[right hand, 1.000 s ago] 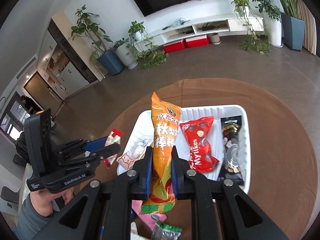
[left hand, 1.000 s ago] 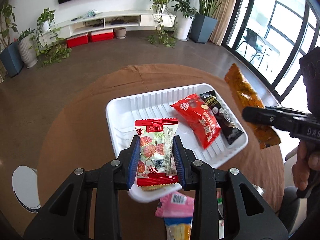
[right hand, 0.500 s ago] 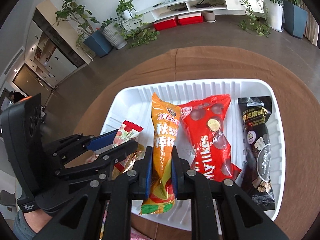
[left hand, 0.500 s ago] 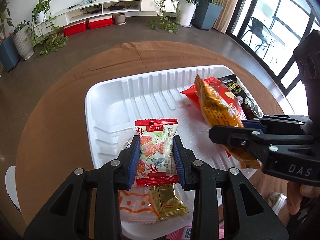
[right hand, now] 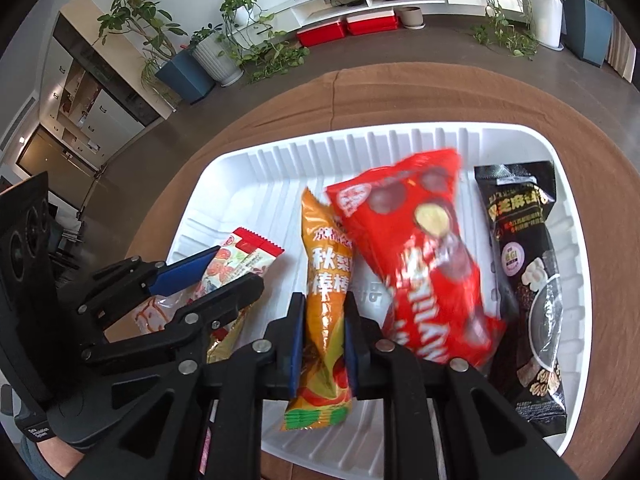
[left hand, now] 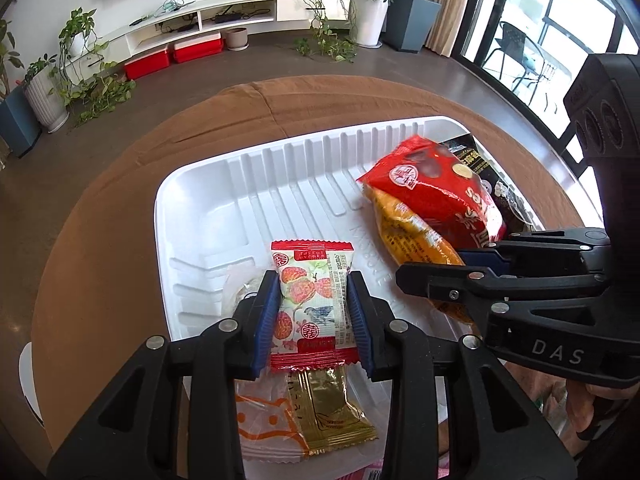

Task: Organize snacks
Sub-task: 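Open both tools to drop the cake and orange snack into the tray, then withdraw both tools from the tray back over the remaining snacks, then grasp the blue Lipo cake with the left tool while the right tool grasps the red bar, then carry the blue Lipo cake with the left tool to the tray while the right tool carries the red bar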

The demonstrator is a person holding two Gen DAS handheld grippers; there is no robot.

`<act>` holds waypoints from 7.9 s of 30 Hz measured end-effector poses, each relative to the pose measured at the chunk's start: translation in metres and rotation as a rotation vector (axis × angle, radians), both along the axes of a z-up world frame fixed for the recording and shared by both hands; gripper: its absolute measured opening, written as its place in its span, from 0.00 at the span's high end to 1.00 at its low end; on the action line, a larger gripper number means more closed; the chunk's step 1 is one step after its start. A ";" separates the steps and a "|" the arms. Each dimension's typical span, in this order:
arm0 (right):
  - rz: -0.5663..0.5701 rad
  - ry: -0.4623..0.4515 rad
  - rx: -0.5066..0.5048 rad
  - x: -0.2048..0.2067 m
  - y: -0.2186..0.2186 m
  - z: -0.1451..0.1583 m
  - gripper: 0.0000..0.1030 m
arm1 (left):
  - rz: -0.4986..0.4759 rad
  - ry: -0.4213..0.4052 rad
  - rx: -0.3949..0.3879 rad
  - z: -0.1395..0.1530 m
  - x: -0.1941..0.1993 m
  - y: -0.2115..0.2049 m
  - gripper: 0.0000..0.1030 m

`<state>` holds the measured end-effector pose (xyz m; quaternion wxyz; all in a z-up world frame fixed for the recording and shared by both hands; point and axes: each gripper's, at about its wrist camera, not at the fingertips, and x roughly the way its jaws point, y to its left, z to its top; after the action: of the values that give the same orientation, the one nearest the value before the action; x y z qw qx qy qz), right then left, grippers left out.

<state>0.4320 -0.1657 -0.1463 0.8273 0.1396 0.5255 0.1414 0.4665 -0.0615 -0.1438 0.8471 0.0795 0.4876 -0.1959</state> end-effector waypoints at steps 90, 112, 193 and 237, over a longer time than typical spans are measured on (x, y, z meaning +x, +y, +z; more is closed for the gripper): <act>-0.048 -0.154 0.002 -0.322 -0.023 0.012 0.13 | 0.071 0.086 0.038 0.014 -0.179 0.061 0.04; -0.030 -0.151 -0.034 -0.318 -0.010 0.011 0.14 | -0.035 0.117 0.123 -0.008 -0.175 0.045 0.65; -0.077 -0.137 -0.055 -0.291 -0.055 0.046 0.81 | 0.028 -0.024 -0.224 0.063 -0.286 0.082 0.76; 0.024 -0.120 -0.052 -0.023 0.003 0.036 0.81 | 0.022 0.021 -0.041 0.014 0.004 0.014 0.74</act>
<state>0.4092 -0.1624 -0.1108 0.8588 0.1030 0.4801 0.1458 0.4710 -0.0474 -0.1298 0.8454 0.0546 0.4934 -0.1974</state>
